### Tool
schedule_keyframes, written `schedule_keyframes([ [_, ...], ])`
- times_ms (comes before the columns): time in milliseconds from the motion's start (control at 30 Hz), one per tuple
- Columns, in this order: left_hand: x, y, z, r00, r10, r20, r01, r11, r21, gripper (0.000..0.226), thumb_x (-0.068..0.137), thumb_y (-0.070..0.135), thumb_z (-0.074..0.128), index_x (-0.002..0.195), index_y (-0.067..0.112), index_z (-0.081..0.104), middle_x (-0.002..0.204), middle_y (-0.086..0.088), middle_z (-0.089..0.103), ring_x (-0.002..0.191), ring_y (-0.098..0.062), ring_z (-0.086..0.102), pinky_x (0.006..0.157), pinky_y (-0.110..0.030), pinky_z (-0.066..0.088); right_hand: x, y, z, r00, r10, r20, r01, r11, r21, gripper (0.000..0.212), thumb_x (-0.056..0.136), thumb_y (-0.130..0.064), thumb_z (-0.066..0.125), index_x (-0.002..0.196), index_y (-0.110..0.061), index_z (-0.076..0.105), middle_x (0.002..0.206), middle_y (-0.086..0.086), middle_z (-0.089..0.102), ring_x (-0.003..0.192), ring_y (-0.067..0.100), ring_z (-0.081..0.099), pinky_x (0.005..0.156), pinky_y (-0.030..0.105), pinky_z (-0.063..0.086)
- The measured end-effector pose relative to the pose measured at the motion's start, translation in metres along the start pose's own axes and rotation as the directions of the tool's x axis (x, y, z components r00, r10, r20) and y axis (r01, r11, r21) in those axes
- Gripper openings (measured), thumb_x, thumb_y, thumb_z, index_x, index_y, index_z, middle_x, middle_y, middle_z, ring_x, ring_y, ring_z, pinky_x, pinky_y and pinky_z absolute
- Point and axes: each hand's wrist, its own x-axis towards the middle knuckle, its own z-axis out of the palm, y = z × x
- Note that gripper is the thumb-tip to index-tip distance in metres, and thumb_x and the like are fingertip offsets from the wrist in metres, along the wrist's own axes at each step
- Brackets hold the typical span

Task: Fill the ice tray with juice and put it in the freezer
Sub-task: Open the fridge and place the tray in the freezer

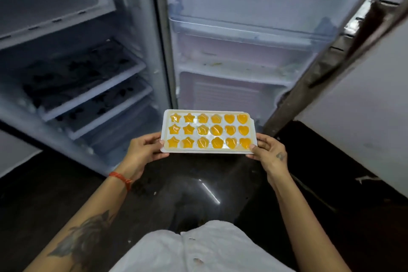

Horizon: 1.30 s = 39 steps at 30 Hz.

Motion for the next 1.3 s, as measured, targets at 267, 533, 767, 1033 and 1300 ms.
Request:
schedule_keyframes([
  [267,-0.002,-0.002,-0.061,0.951,0.002,-0.309,-0.045,0.99,-0.133,0.034,0.088,-0.004,0.055,0.121,0.002,0.057,0.091,-0.004,0.069,0.074,-0.014,0.071,0.056,-0.021,0.057,0.059,-0.029,0.094,0.93,-0.007,0.367,0.034,0.997,-0.066,0.038,0.085,0.007,0.06,0.122,0.006,0.051,0.112,0.021,0.062,0.089,0.025,0.063,0.056,0.019,0.058],
  [533,-0.005,-0.003,-0.097,0.862,-0.031,-0.506,-0.072,0.981,-0.182,0.037,0.089,-0.001,0.056,0.126,-0.001,0.053,0.093,-0.003,0.066,0.082,-0.014,0.064,0.055,-0.019,0.057,0.082,-0.045,0.167,0.848,-0.006,0.53,0.092,0.986,-0.137,0.039,0.085,0.007,0.06,0.124,0.006,0.052,0.117,0.026,0.062,0.095,0.031,0.063,0.063,0.025,0.057],
  [767,0.004,0.024,-0.129,0.797,-0.007,-0.603,-0.13,0.975,-0.182,0.036,0.089,-0.001,0.055,0.125,0.0,0.054,0.09,-0.003,0.066,0.08,-0.013,0.063,0.054,-0.017,0.056,0.093,-0.075,0.225,0.785,-0.038,0.618,0.129,0.986,-0.103,0.037,0.086,0.009,0.059,0.122,0.009,0.052,0.116,0.027,0.061,0.09,0.029,0.062,0.055,0.018,0.056],
  [1033,0.028,0.081,-0.168,0.756,0.06,-0.652,-0.219,0.962,-0.165,0.031,0.09,0.0,0.054,0.121,0.0,0.056,0.093,-0.005,0.066,0.081,-0.015,0.064,0.058,-0.017,0.057,0.114,-0.122,0.29,0.737,-0.09,0.67,0.153,0.988,-0.035,0.034,0.085,0.007,0.061,0.118,0.01,0.054,0.1,0.019,0.064,0.077,0.021,0.065,0.053,0.017,0.056],
  [1300,0.051,0.146,-0.21,0.699,0.161,-0.697,-0.33,0.937,-0.115,0.028,0.09,-0.001,0.054,0.118,-0.002,0.057,0.099,-0.01,0.064,0.08,-0.014,0.063,0.056,-0.014,0.055,0.133,-0.185,0.362,0.659,-0.183,0.729,0.19,0.979,0.074,0.034,0.084,0.008,0.061,0.117,0.012,0.055,0.091,0.013,0.066,0.072,0.017,0.066,0.053,0.019,0.057],
])
